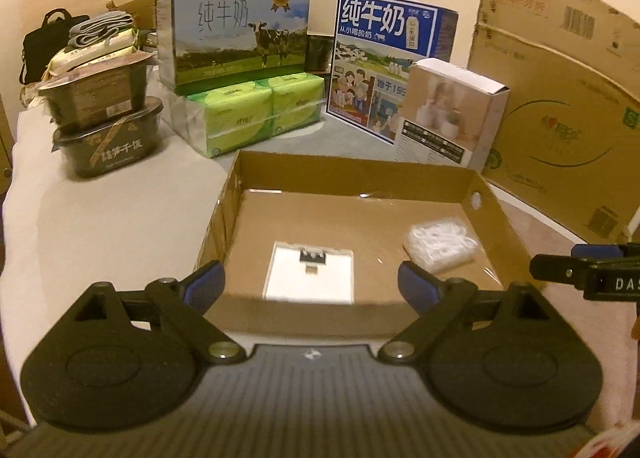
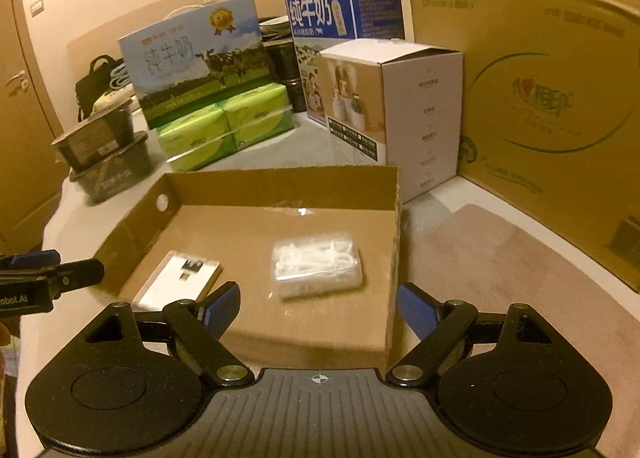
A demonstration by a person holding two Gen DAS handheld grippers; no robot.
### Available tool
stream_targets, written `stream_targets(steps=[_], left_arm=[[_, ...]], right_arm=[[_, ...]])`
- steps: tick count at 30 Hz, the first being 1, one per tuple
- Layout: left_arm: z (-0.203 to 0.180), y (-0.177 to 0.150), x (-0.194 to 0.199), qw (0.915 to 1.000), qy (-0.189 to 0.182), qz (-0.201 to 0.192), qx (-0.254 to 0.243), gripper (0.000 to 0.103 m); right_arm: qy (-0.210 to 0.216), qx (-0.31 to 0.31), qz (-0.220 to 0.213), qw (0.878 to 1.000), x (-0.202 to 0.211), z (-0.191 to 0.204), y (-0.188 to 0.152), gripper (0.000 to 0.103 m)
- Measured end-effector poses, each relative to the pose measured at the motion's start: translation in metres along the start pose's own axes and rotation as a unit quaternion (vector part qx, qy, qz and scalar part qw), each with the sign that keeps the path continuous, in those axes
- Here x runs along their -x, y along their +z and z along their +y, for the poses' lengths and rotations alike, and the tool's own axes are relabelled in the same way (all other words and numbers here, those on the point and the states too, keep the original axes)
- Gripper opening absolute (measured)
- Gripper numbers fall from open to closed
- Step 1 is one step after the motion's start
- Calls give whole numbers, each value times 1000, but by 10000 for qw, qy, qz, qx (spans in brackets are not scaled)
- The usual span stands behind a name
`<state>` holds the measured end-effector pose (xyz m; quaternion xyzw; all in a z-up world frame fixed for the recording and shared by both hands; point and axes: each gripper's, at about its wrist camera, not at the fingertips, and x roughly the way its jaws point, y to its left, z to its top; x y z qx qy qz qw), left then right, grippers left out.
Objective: Organize rigid objects
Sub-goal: 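Lower both items into the tray and open both tools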
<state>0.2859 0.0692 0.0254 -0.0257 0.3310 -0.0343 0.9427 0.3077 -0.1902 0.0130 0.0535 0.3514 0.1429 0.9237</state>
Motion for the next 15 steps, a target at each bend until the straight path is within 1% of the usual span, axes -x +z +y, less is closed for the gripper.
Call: stream_targets(steps=[10,15], left_arm=[[-18,-37,70,10000,-51,33,58,92],[-22,-54,95,9999,-13,72,69,92]], right_arm=[[-38,18,-106,9999,78,20,-46,86],[-42,-78,-152,9998,111,26,-68,86]])
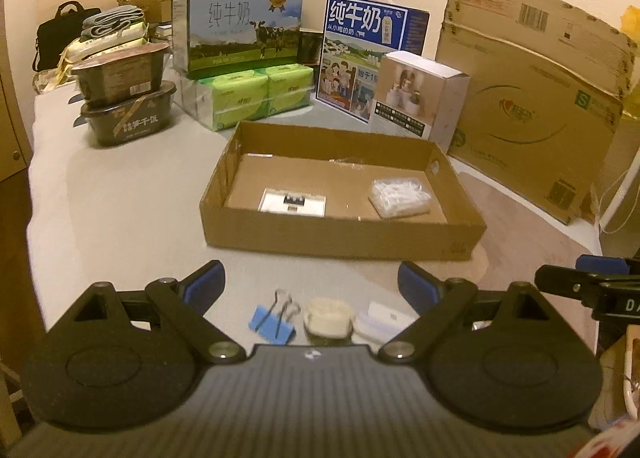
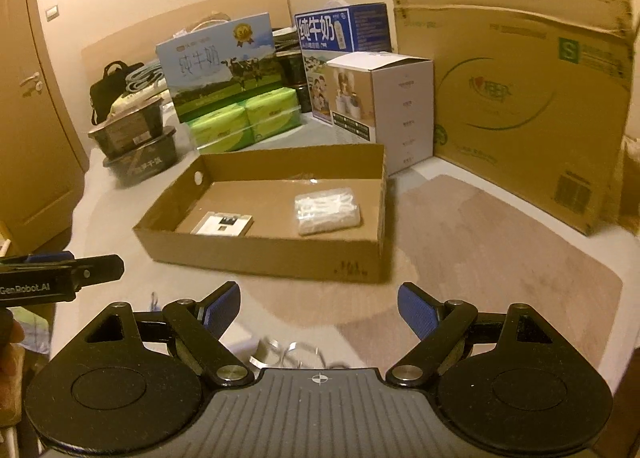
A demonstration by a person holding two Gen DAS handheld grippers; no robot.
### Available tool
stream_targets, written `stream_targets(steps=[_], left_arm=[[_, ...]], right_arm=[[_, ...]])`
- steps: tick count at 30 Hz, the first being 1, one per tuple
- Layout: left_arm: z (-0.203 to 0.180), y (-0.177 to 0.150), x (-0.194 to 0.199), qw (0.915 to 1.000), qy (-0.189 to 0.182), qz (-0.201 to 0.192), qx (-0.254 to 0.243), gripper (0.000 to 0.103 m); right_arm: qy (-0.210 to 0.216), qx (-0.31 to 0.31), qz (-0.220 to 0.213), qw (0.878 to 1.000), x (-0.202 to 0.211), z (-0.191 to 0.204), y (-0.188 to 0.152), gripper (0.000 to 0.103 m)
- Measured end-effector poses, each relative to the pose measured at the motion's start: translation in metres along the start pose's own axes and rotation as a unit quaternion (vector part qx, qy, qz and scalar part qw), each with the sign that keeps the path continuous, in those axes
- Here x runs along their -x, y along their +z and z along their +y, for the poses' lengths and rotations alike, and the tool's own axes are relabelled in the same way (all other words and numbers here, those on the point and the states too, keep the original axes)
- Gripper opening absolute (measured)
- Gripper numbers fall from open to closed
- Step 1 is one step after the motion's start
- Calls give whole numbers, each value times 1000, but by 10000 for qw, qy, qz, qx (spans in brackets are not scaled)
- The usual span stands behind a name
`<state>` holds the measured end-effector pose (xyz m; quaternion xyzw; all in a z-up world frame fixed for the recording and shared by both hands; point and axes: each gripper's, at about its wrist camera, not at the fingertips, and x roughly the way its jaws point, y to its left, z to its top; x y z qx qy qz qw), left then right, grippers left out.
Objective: Organize rigid objects
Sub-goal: 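Lower both items into the tray and open both tools, then grasp the metal hair clip with the right tool while the left tool approaches the green jar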
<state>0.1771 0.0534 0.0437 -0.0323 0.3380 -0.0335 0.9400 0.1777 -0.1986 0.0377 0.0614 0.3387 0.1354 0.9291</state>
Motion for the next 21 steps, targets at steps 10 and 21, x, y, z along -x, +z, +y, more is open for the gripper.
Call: stream_targets(steps=[10,21], left_arm=[[-4,-32,38,9998,109,79,-109,92],[-9,-63,64,9997,65,138,-190,92]], right_arm=[[-161,56,44,9998,43,8,-37,86],[-357,98,311,9988,56,5,-67,86]])
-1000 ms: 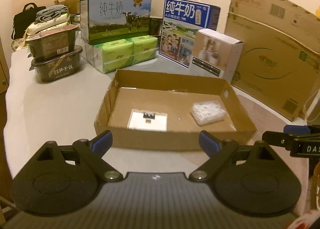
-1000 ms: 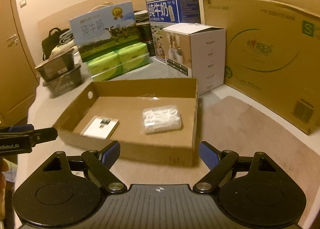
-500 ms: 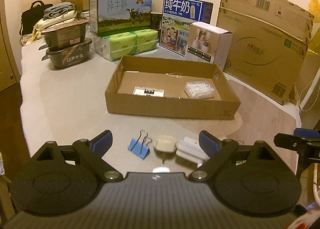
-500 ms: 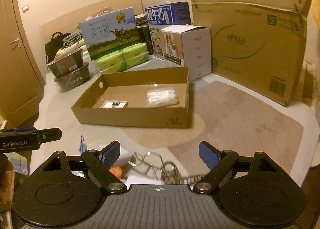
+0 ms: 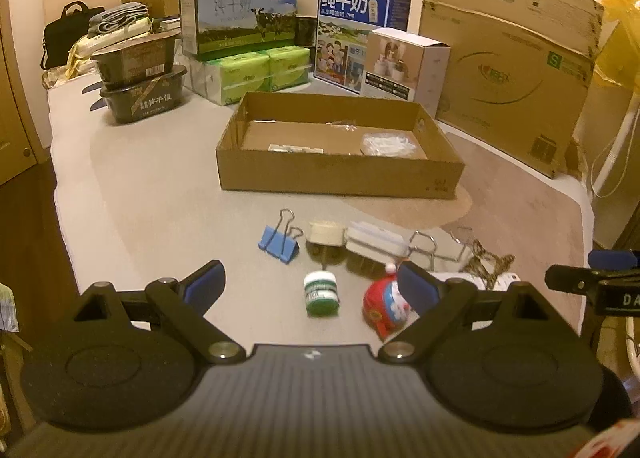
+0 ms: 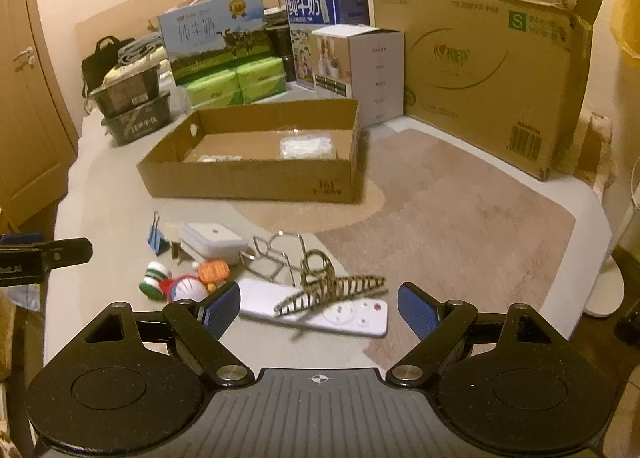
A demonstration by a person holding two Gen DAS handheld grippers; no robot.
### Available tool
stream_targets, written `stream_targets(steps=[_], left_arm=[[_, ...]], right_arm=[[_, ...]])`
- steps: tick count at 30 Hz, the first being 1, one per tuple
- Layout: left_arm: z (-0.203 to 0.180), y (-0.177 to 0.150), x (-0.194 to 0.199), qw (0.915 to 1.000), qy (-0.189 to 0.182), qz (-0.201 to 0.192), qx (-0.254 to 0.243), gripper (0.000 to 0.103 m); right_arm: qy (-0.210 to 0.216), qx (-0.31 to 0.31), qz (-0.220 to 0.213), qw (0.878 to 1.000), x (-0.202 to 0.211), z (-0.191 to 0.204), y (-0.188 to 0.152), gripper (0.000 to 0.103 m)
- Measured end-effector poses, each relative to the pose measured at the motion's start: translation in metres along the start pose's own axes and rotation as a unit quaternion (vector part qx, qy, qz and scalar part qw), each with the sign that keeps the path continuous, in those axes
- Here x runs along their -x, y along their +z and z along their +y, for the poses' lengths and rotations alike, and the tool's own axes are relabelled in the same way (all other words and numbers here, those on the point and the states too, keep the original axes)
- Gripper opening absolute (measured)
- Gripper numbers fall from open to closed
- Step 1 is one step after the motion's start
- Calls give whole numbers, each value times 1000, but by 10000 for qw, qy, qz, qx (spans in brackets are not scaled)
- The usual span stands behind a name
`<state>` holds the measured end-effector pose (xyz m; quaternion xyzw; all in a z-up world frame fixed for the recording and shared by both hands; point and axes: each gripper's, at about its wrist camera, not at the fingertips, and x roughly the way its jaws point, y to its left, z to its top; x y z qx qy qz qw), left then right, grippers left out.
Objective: Organize rigid objects
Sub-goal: 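Grasp the metal hair clip with the right tool while the left tool approaches the green jar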
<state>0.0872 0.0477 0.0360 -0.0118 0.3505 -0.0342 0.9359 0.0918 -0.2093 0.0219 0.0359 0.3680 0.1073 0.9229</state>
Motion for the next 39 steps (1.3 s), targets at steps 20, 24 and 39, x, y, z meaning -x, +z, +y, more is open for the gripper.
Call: stream_targets(steps=[20,24,39], left_arm=[[-9,-36,-10,9995,50,288,-75,92],[-12,-41,-19,9993,1,351,-129,92],[-19,-44,-51,9986,-130,481,-193,92]], right_arm=[[-54,-56,88,9999,5,-6,-27,86],[-49,-110,141,9998,0,-10,-31,86],[46,-293,175,9994,-23,-23,-32,85]])
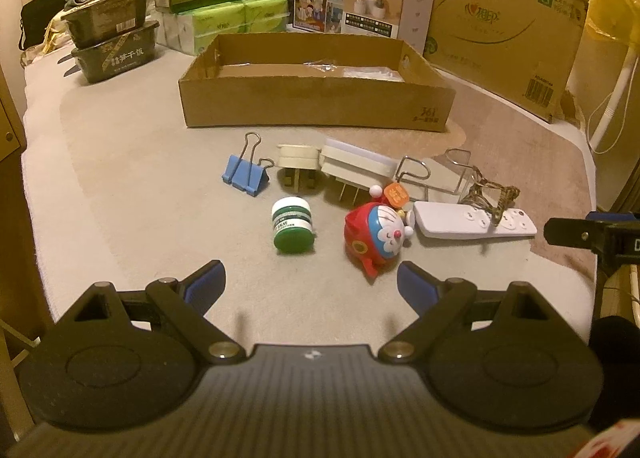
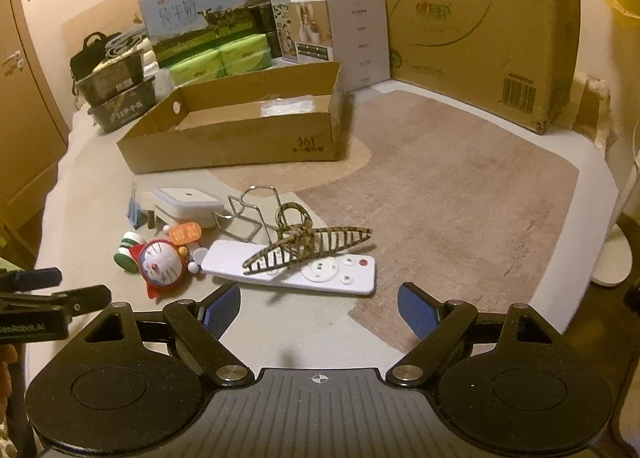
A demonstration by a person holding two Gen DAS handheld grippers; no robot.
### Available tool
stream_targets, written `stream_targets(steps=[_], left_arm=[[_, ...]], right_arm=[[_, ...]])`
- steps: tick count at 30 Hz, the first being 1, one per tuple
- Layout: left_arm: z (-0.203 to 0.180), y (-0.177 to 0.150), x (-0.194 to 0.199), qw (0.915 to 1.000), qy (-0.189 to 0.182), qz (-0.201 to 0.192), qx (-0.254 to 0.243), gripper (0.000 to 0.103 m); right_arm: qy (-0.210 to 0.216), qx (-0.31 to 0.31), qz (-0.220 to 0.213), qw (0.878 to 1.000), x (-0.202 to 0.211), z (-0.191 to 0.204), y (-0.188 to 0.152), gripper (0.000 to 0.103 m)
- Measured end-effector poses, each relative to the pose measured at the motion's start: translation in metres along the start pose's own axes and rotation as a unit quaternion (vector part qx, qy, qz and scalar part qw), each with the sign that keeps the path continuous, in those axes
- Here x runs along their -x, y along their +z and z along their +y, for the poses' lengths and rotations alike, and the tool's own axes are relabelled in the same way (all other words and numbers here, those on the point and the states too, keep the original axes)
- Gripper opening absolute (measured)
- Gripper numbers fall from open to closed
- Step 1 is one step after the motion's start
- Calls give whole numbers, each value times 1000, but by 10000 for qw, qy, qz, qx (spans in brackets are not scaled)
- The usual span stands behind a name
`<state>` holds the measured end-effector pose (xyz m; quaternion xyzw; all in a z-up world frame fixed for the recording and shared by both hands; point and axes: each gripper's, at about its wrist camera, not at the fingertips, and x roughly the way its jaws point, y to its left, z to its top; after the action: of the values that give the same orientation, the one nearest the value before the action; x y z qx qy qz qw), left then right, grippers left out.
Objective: Organize rigid objects
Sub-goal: 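Grasp the metal hair clip with the right tool while the left tool approaches the green jar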
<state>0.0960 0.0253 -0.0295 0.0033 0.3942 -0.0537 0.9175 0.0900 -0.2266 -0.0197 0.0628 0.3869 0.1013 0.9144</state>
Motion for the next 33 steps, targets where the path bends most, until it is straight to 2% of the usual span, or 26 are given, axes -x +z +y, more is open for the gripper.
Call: stream_targets(steps=[13,16,21,25,31,33], left_arm=[[16,18,-23,9998,-105,-71,149,92],[18,20,-31,9998,-122,-32,169,92],[20,20,-39,9997,-186,1,164,92],[21,19,-43,9995,-252,-1,175,92],[22,17,-45,9993,-316,-10,206,92],[23,17,-45,9992,-327,-8,220,92]], right_arm=[[44,-125,-54,9999,-46,14,20,85],[-5,-176,-58,9998,-58,16,25,81],[-254,-133,79,9996,-76,21,28,58],[-348,52,76,9994,-76,21,23,43],[-407,167,65,9990,-68,16,16,8],[-437,131,1,9990,-64,12,15,5]])
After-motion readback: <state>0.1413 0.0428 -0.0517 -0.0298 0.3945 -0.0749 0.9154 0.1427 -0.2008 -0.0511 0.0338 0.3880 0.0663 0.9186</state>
